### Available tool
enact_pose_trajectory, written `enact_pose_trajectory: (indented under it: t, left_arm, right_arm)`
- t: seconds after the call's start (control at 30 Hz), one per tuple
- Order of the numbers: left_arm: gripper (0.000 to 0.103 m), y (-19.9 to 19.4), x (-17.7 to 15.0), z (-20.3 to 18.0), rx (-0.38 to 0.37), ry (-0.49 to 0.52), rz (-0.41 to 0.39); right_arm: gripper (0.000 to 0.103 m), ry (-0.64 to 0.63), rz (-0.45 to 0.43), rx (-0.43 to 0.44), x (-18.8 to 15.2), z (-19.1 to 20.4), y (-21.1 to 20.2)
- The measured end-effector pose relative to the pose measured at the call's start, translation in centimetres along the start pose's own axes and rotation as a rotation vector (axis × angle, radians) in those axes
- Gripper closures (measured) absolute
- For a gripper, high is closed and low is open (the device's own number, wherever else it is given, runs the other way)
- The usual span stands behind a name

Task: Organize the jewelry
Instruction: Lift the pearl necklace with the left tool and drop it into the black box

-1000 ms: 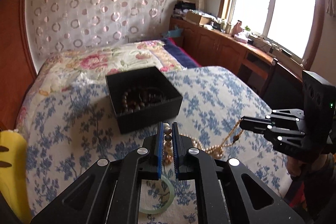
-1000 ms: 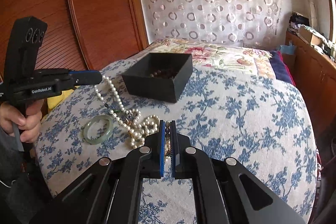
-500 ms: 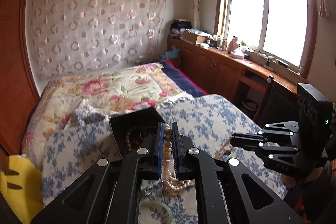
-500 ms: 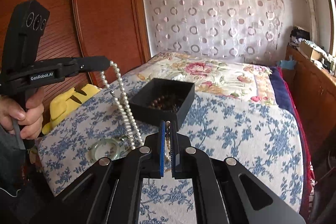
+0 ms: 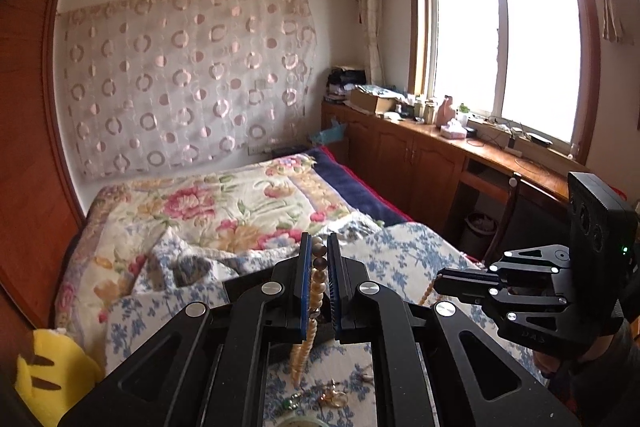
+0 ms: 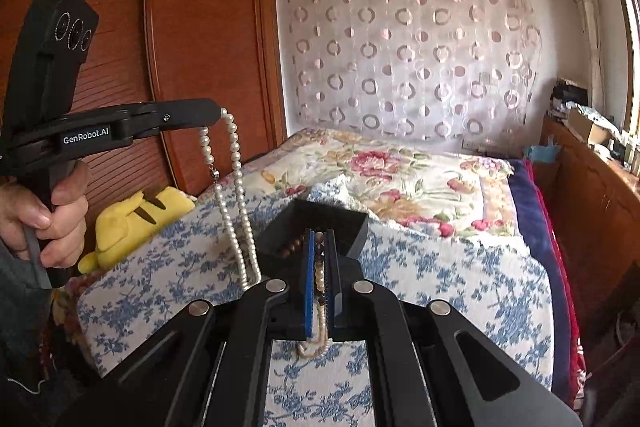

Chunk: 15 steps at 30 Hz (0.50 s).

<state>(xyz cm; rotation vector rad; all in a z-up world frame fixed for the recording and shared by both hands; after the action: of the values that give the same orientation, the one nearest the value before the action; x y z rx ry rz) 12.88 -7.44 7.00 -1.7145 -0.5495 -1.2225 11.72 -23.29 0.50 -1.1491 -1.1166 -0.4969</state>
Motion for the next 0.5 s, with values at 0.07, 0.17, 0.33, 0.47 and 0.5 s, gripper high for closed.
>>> enact_pose_trajectory:
  t: [0.07,0.17,0.33,0.47,0.5]
  left_arm:
    - [0.096,-0.1,0.5,0.3,0.010,0.004,-0.006]
    - [0.096,-0.1,0.8,0.9,0.021,0.005,-0.011]
    - [0.096,0.6,1.2,2.0,0.031,0.010,-0.010]
    - [0.096,0.7,1.1,2.1,0.031,0.009,-0.011]
    - [0.096,1.0,1.3,2.4,0.031,0.007,-0.012]
  right_arm:
    - [0.098,-0.006,-0.009,-0.002,0.6,0.0,-0.1]
    - [0.098,-0.006,-0.026,-0.004,1.5,-0.1,-0.2]
    - [0.098,-0.027,-0.047,-0.007,3.0,-0.2,0.1]
    - [0.098,-0.038,-0.052,0.001,4.3,-0.4,1.2]
    - [0.098,-0.040,-0.053,0.002,4.6,-0.4,1.5]
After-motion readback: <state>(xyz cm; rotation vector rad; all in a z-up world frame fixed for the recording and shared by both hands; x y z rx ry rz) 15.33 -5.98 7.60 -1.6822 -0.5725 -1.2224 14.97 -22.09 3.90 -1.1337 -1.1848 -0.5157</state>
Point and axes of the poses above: each gripper's, at about its wrist camera, not at the fingertips, and y roughly the way its jaws point, z to its left, x to its top, the point moved 3 cm from there along y, roughly the way its jaws point, and after that the axes turned 8 degrees about -x, right-handed, at the moved point
